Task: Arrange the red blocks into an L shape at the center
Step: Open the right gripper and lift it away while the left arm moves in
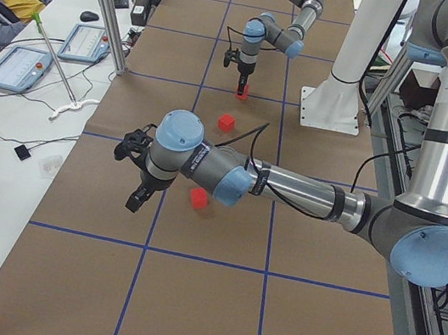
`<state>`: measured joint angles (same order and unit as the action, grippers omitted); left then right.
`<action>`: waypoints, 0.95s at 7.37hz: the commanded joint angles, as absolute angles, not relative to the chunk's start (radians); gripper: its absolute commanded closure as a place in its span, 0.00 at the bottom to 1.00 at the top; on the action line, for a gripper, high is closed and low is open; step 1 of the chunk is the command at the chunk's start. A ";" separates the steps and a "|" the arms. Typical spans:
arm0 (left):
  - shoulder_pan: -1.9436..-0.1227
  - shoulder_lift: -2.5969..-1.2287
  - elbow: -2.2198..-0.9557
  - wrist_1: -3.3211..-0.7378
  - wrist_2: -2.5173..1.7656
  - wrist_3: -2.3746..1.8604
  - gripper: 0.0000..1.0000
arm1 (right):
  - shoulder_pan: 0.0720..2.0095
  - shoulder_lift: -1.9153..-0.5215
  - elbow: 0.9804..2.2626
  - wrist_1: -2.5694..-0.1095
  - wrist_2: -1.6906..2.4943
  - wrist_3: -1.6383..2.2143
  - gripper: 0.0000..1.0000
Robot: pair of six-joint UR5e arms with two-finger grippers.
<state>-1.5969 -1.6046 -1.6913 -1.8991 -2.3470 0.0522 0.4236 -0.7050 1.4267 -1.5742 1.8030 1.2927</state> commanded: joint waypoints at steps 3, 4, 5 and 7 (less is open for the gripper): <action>-1.595 -1.612 -1.697 -1.931 -2.345 0.055 0.00 | 0.525 -0.703 1.495 -1.592 1.805 1.282 0.01; -1.556 -1.614 -1.694 -1.998 -2.344 0.060 0.00 | 0.605 -0.706 1.537 -1.651 1.839 1.252 0.01; -1.508 -1.620 -1.698 -2.009 -2.342 0.049 0.00 | 0.703 -0.730 1.586 -1.695 1.932 1.168 0.01; -1.419 -1.698 -1.707 -2.003 -2.345 0.043 0.00 | 0.933 -0.886 1.690 -1.703 2.034 0.885 0.01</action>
<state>-1.4796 -1.6518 -1.7022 -2.0027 -2.3433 0.0484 0.7796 -0.7950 1.6271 -1.6948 1.9602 1.0761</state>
